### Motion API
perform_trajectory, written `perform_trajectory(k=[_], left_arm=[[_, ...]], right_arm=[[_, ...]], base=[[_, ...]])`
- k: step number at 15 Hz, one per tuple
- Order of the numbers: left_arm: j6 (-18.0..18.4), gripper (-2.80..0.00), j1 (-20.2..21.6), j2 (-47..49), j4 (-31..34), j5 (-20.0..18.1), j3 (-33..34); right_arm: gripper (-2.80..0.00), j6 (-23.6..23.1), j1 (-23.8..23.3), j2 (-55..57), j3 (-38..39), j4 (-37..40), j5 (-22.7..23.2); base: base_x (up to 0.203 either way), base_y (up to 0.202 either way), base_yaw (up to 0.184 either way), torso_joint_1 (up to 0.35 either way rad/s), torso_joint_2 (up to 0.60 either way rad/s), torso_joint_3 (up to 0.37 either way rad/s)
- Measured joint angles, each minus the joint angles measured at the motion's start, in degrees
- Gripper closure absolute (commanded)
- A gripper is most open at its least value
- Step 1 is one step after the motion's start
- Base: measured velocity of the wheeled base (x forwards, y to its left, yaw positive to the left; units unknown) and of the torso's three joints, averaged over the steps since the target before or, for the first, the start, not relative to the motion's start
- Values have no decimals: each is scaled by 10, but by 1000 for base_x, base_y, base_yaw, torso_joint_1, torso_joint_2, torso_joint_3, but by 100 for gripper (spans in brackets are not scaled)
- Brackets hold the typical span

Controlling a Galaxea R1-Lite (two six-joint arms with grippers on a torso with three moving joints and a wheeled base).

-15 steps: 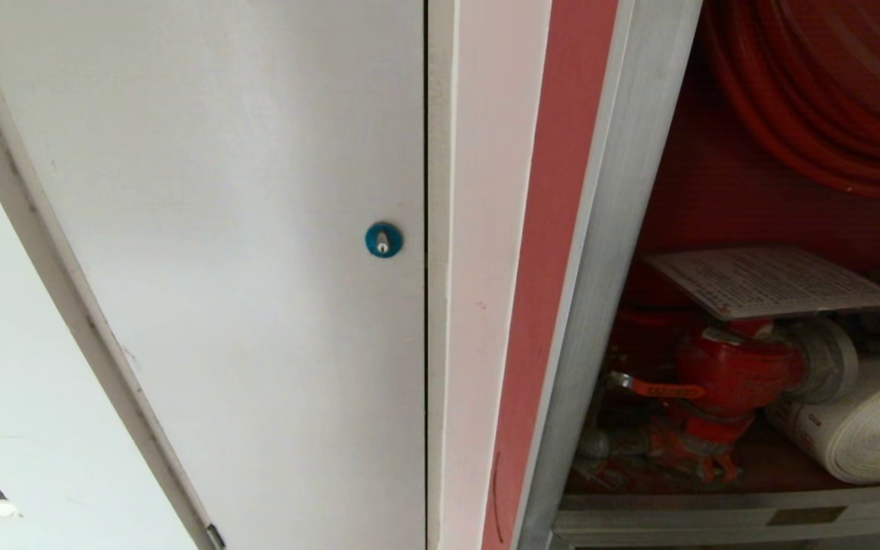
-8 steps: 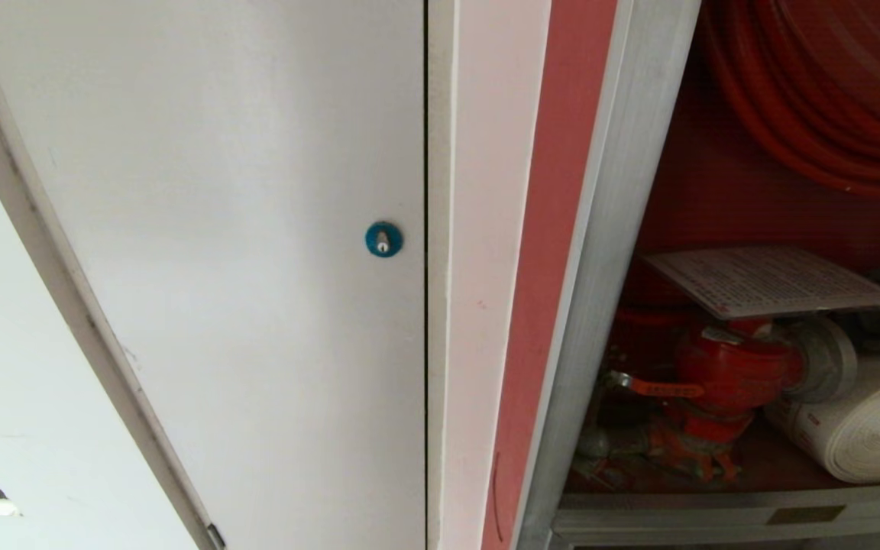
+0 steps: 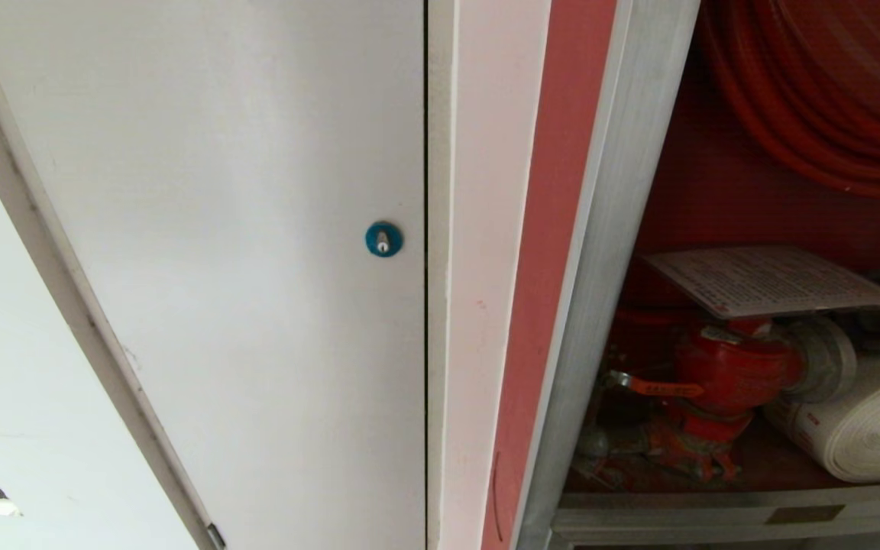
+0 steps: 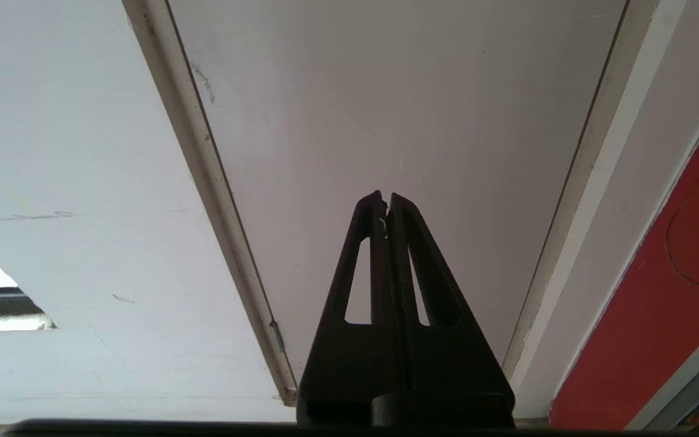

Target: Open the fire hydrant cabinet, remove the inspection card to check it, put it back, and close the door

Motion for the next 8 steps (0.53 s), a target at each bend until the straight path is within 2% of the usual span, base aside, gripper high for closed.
perform_trajectory(k=[8], left_arm=[[0, 0, 0, 0, 0, 0, 0]], right_arm=[[0, -3, 0, 0, -13, 7, -1]], base=[[0, 0, 0, 0, 0, 0]])
